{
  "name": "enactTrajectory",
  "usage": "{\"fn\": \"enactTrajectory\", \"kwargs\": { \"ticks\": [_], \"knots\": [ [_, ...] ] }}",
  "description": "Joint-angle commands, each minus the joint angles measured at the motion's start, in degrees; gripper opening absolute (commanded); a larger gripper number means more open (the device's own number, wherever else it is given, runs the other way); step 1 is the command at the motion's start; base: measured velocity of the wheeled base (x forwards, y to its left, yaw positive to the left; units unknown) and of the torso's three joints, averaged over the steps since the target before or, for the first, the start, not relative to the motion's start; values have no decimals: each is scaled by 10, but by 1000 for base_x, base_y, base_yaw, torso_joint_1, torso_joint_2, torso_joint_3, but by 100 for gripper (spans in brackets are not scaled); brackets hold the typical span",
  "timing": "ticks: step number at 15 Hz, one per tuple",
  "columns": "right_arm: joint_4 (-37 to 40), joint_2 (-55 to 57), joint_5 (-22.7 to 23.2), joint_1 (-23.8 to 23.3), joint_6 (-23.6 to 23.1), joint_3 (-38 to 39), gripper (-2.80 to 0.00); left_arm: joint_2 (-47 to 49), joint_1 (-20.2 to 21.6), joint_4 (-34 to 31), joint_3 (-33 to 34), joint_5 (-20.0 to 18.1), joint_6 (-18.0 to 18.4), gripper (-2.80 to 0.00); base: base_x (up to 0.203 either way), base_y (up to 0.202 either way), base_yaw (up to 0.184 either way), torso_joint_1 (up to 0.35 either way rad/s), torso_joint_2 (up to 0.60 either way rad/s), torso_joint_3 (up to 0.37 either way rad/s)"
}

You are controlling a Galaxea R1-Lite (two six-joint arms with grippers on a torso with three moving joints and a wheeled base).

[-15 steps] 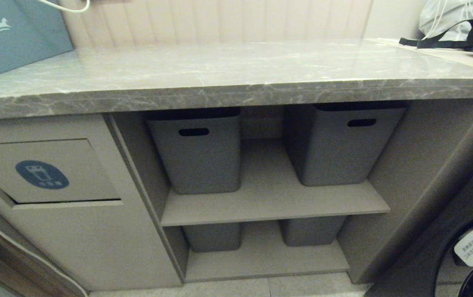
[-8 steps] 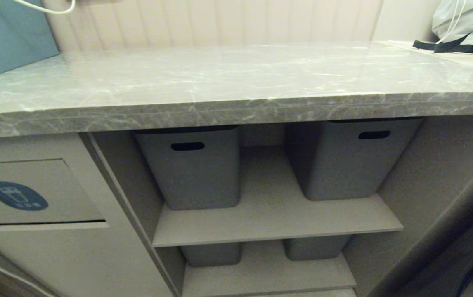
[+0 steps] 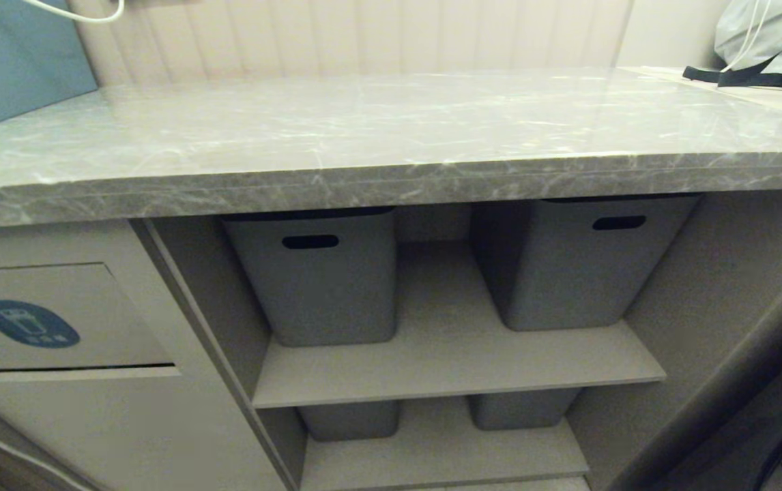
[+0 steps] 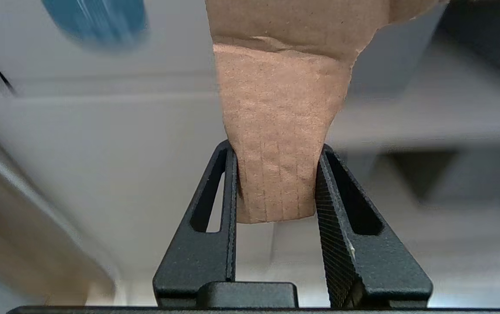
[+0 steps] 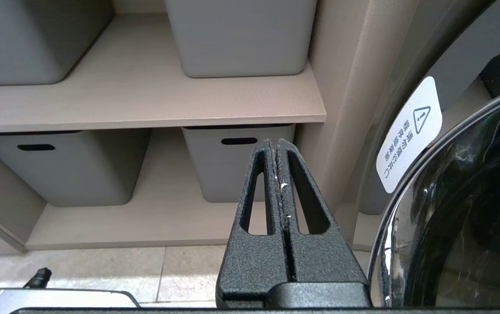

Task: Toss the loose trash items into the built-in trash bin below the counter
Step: Put the garbage in the trash can

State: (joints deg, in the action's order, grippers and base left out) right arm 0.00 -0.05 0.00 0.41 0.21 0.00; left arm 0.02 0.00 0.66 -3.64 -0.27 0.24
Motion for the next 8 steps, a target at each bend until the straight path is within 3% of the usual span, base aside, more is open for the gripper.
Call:
{"fn": "enactTrajectory", "kwargs": {
  "ticks": [1, 2, 3, 5, 6, 8],
  "knots": [
    [0, 0, 0, 0, 0, 0, -280, 4, 0, 1, -41, 4, -16, -280, 0, 0, 0, 0, 0, 0],
    [0, 0, 0, 0, 0, 0, -280, 18, 0, -12, -70, 30, -69, -280, 0, 0, 0, 0, 0, 0],
    [0, 0, 0, 0, 0, 0, -280, 39, 0, -34, -95, 85, -144, -280, 0, 0, 0, 0, 0, 0],
    [0, 0, 0, 0, 0, 0, -280, 93, -1, -79, -118, 171, -335, -280, 0, 0, 0, 0, 0, 0],
    [0, 0, 0, 0, 0, 0, -280, 122, -1, -99, -123, 199, -435, -280, 0, 0, 0, 0, 0, 0],
    [0, 0, 0, 0, 0, 0, -280, 171, -2, -148, -127, 224, -568, -280, 0, 0, 0, 0, 0, 0]
  ]
}}
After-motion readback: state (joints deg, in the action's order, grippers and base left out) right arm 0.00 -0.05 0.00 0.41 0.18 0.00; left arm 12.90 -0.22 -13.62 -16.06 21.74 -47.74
